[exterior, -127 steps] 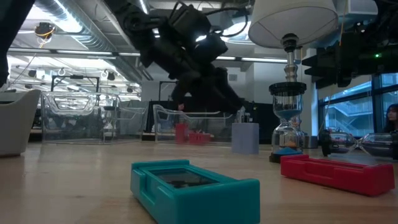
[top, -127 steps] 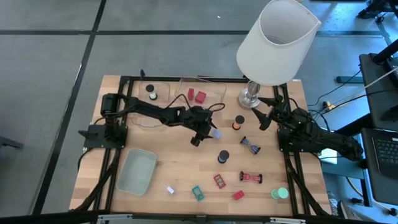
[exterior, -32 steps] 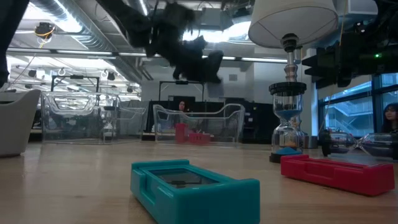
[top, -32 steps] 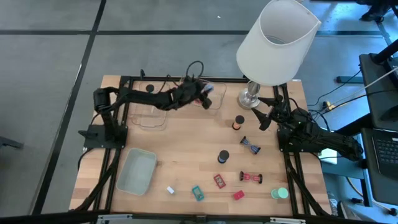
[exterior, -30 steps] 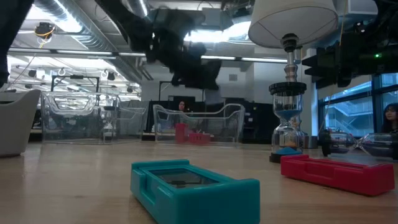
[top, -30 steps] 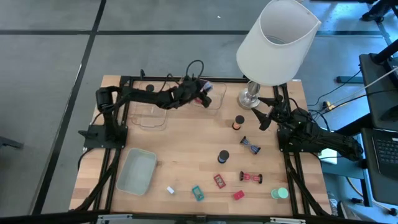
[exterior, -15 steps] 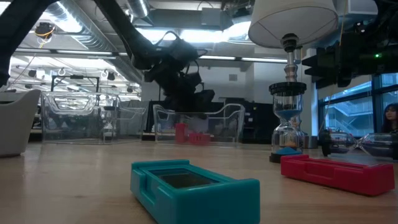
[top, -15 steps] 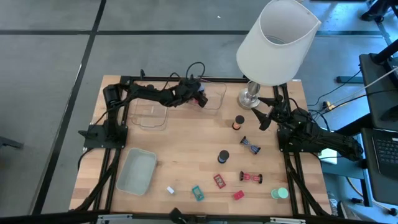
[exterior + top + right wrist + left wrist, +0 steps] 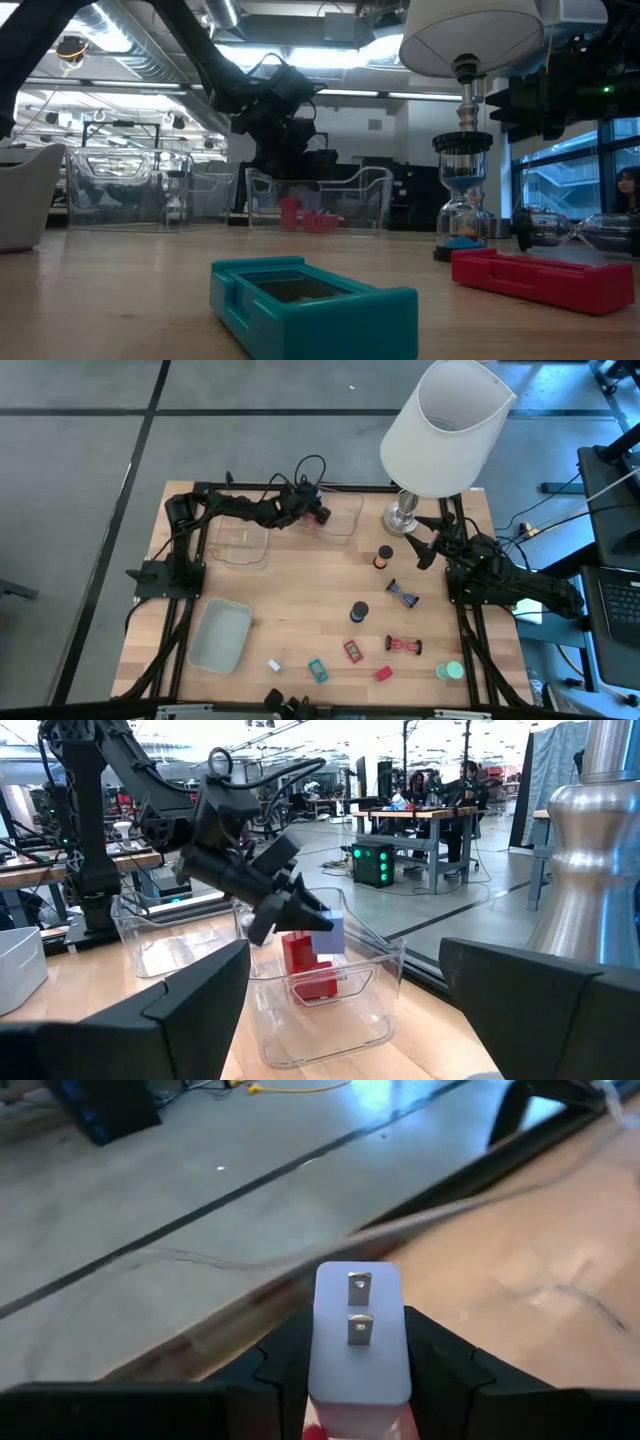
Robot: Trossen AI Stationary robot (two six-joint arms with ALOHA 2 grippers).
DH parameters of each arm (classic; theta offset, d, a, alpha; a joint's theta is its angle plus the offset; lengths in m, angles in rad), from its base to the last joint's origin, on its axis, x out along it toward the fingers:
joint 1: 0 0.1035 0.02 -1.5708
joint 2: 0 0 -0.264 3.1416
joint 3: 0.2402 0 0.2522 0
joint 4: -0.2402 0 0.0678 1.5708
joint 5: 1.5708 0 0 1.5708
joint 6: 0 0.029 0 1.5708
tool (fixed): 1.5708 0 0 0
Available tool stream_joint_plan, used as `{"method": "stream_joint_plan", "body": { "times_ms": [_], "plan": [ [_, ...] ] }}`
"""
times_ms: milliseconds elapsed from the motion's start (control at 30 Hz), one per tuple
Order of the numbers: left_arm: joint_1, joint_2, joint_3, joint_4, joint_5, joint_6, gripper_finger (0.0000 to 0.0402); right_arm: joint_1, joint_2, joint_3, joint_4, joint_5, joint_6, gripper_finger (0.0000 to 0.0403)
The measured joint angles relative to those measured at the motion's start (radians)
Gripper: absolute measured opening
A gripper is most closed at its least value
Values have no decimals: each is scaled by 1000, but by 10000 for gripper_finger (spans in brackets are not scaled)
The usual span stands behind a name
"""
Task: Pick & Place Office items
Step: Put the violet charger adapter into the right transparent bin
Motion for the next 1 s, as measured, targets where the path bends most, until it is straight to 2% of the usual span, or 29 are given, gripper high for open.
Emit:
{"method": "stream_joint_plan", "body": {
  "times_ms": [133,467,767,1000],
  "plan": [
    [21,-1,2,-17,3,-36,123,0,0,0,0,0,0,327],
    [19,-2,2,-35,13,-19,124,0,0,0,0,0,0,327],
    [19,-2,2,-36,18,-19,151,0,0,0,0,0,0,327],
    [19,-2,1,-36,19,-19,156,0,0,0,0,0,0,327]
  ]
}}
